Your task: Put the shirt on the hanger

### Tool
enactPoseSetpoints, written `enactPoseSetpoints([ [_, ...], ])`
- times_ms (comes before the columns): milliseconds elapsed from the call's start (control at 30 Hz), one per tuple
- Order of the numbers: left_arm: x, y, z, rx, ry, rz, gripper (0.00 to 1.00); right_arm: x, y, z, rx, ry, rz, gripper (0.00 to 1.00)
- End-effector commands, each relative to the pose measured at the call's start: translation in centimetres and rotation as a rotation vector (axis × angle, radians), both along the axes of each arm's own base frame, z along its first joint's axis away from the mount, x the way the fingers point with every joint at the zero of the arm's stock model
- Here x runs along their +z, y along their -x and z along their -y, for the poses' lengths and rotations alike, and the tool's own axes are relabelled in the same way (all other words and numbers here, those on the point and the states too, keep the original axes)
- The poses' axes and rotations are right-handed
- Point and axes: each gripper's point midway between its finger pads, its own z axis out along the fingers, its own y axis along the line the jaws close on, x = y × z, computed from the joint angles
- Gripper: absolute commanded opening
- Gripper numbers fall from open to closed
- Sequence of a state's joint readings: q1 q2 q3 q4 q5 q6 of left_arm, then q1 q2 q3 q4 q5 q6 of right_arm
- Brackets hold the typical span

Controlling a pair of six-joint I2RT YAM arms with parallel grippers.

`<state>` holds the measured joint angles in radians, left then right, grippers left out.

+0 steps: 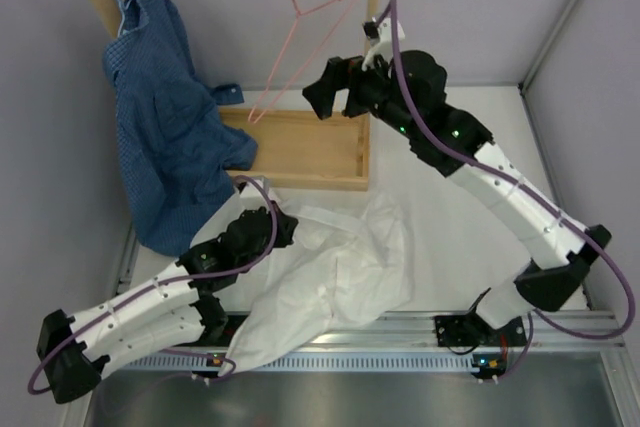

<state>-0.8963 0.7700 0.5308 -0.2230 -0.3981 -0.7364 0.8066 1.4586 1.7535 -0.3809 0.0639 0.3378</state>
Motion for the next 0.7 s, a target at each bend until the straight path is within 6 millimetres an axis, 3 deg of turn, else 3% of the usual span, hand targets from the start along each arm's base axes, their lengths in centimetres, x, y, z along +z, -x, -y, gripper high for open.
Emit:
enactPoseSetpoints([
  [0,-0.7,-0.1,-0.7,0.028,-0.012,0.0,0.0,1.9,-2.8,-1.2,-0.114,-0.014,0.01,0.99],
  [33,-1.0,0.0,-0.9,0.027,-0.022,-0.005,0.0,0.6,-4.2,-2.4,-0.126,0.011,-0.005,1.0],
  [67,-1.3,0.1,-0.9,0.024,-0.028,-0.008,0.0,3.0,-4.6,-2.6,-0.138,-0.022,0.03,0.99],
  [100,-1.5,0.1,-0.9,0.021,-0.037,-0.01,0.0,2.9,-5.0,-3.0,-0.14,-0.005,0.03,0.99],
  [133,-2.0,0.2,-1.0,0.02,-0.046,-0.016,0.0,1.0,-6.5,-4.6,-0.14,0.044,0.017,0.99],
  [167,-2.2,0.3,-1.1,0.019,-0.051,-0.021,0.0,0.9,-7.2,-5.0,-0.161,0.056,0.024,0.99],
  [200,-2.4,0.3,-1.1,0.019,-0.052,-0.022,0.0,2.9,-7.1,-5.4,-0.161,0.032,0.067,1.0],
  [233,-2.6,0.3,-1.2,0.022,-0.054,-0.025,0.0,1.8,-8.1,-6.4,-0.169,0.069,0.079,1.0],
  [267,-3.2,0.4,-1.3,0.023,-0.061,-0.032,0.0,3.2,-8.3,-6.4,-0.192,0.046,0.11,0.99],
  [333,-3.8,0.6,-1.3,0.018,-0.061,-0.043,0.0,2.8,-9.1,-7.5,-0.192,0.051,0.13,0.99],
  [433,-4.7,0.9,-1.3,0.012,-0.065,-0.061,0.0,2.5,-10.4,-7.3,-0.244,0.075,0.16,0.99],
  [533,-5.1,1.2,-1.3,0.0,-0.062,-0.072,0.0,1.5,-11.3,-5.3,-0.393,0.197,0.196,0.99],
  [600,-5.2,1.3,-1.2,-0.005,-0.059,-0.073,0.0,0.6,-10.9,-3.5,-0.497,0.29,0.195,0.99],
  [633,-5.1,1.3,-1.3,-0.005,-0.058,-0.072,0.0,1.4,-10.1,-2.6,-0.506,0.301,0.202,0.99],
  [667,-5.2,1.4,-1.3,-0.003,-0.058,-0.073,0.0,-0.2,-9.8,-2.7,-0.489,0.339,0.184,0.98],
])
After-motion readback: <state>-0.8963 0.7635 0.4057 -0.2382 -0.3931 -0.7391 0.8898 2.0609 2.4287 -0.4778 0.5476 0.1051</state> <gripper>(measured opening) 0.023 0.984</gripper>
